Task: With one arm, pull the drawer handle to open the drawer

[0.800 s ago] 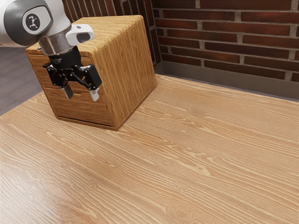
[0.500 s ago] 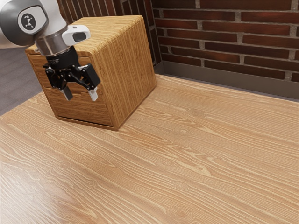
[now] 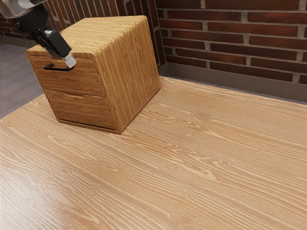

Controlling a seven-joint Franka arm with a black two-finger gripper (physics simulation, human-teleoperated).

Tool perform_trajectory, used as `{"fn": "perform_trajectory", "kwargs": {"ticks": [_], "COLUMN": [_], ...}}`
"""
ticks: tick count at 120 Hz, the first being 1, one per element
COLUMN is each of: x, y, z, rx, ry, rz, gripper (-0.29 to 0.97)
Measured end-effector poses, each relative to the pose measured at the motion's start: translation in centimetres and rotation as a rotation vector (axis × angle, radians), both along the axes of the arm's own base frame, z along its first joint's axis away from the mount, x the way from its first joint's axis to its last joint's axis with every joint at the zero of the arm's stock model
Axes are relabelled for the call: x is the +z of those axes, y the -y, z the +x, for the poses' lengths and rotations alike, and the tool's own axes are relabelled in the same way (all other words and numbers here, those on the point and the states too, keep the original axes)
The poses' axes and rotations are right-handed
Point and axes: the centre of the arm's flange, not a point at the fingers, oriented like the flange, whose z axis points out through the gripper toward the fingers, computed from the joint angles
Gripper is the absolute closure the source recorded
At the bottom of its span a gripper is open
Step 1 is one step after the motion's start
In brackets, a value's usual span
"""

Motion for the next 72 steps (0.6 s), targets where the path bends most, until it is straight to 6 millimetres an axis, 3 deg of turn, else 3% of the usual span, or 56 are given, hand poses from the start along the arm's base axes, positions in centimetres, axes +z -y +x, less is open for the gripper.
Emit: {"fn": "perform_trajectory", "kwargs": {"ticks": [18,30,43,62,67,72], "x": [-0.4,-1.1,-2.2,-3.5,-3.9,-3.9], "y": [-0.4,-2.2,-7.0,-16.1,-17.2,-17.1], "z": [0.3,0.4,-0.8,-4.9,-5.2,-5.1], "rx": [-0.261,-0.389,-0.45,-0.441,-0.458,-0.497], "ry": [-0.006,-0.02,-0.03,-0.048,-0.055,-0.055], "rz": [0.087,0.138,0.162,0.184,0.19,0.2], "gripper": [0.0,0.0,0.0,0.0,0.0,0.0]}}
